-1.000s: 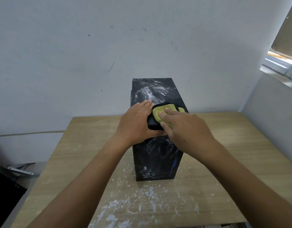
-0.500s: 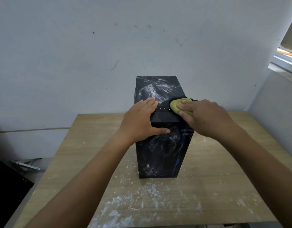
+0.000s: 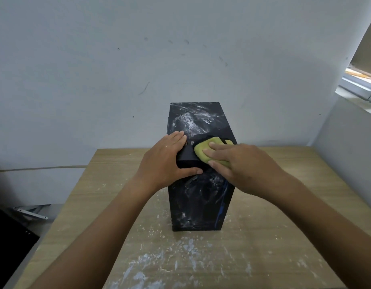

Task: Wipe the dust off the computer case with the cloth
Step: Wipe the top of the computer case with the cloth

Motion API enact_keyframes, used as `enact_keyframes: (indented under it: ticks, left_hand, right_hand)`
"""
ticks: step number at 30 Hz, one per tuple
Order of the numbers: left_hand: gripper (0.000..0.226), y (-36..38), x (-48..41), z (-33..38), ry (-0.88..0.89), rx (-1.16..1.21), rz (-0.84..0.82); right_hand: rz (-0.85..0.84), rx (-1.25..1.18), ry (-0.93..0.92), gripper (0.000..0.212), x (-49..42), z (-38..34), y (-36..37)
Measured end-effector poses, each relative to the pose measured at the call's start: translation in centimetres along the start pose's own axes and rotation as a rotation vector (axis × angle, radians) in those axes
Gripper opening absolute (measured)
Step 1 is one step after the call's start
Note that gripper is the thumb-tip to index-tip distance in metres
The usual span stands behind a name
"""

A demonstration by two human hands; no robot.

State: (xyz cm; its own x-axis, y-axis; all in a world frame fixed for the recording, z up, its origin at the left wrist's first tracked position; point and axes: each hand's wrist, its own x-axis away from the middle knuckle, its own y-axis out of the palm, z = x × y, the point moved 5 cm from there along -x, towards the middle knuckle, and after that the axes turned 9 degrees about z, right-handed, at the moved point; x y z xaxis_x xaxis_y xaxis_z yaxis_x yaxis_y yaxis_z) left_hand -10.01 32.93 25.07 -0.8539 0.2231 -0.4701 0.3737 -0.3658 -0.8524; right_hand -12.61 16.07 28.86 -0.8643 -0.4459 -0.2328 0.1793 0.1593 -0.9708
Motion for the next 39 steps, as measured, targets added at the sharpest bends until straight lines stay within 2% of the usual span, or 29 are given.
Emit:
enact_keyframes:
  ticks: [4, 12, 20, 25, 31, 39]
  left_hand:
    - [0.108, 0.2, 0.1, 0.4, 0.006, -0.067, -0.007]
    - [0.117, 0.4, -1.1, 2.1, -0.011, -0.213, -0.097]
    - [0.128, 1.1, -2.0, 2.8, -0.079, -0.23, -0.105]
    - [0.133, 1.3, -1.7, 2.9, -0.087, -0.297, -0.018]
    - [0.112, 0.8, -1.0, 3.8, -0.098, -0.347, 0.123]
    - [0.11, 1.2, -1.0, 3.7, -0.102, -0.317, 0.115]
  right_hand:
    - [0.007, -0.076, 0.046, 0.039, 0.4, 2.5, -0.5]
    - [-0.004, -0.043, 0.133, 0.04, -4.5, 5.3, 0.3]
    - [0.011, -0.099, -0.077, 0.041, -3.3, 6.1, 0.7]
    - [0.011, -0.208, -0.181, 0.04, -2.5, 7.7, 0.8]
    - [0.038, -0.161, -0.157, 0.039, -6.1, 8.6, 1.2]
    - [0.05, -0.042, -0.128, 0.036, -9.7, 7.8, 2.5]
